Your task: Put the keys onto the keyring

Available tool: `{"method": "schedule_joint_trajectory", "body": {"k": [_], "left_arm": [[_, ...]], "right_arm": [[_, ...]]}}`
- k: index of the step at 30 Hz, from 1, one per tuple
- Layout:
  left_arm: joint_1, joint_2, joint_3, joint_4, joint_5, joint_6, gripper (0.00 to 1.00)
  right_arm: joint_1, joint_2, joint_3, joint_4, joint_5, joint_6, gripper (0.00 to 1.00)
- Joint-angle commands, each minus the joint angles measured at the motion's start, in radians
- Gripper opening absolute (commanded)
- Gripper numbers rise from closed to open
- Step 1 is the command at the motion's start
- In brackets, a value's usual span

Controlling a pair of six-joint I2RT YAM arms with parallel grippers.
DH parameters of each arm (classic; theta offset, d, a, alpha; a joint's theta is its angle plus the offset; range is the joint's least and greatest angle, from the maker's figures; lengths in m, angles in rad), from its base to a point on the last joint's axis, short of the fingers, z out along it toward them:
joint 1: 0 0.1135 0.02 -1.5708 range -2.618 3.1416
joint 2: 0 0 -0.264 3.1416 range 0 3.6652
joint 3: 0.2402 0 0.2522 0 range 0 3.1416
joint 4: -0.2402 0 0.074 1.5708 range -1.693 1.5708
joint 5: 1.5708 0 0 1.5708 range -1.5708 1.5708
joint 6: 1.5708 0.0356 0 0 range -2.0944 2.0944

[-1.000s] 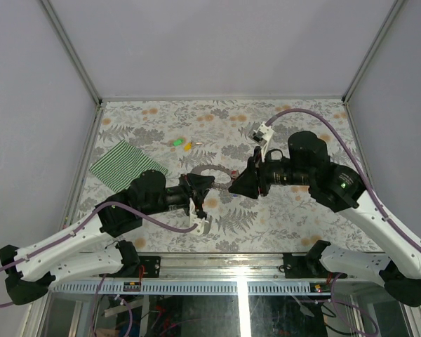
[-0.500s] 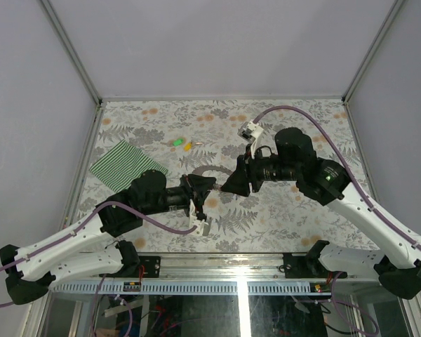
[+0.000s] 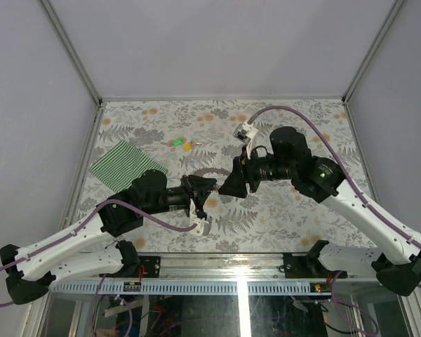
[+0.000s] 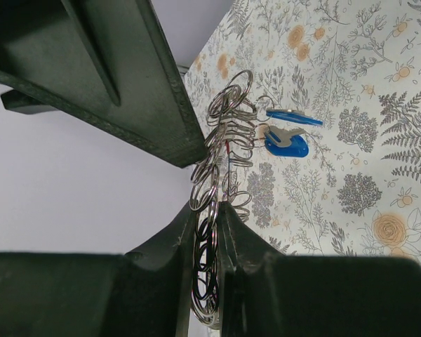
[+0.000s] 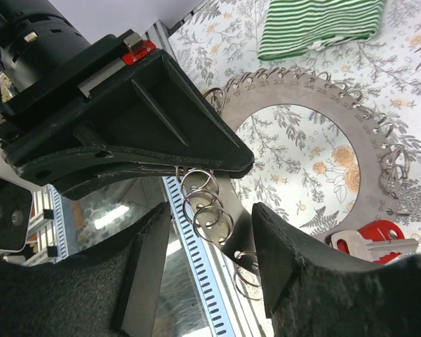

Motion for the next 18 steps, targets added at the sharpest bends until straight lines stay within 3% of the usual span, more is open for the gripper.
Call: {"method": "schedule_joint_trajectory", "body": {"k": [1, 18], "left_arm": [[0.001, -0.024, 0.022, 0.089, 0.020, -0.011, 0.00], [0.001, -0.009, 0.033, 0.077, -0.011, -0.013, 0.00]], "right_arm": [[0.004, 0.021, 0.019, -0.001, -0.077, -0.015, 0.57], [0.003, -0.042, 0.024, -0.008, -0.095, -0.030, 0.29]]}}
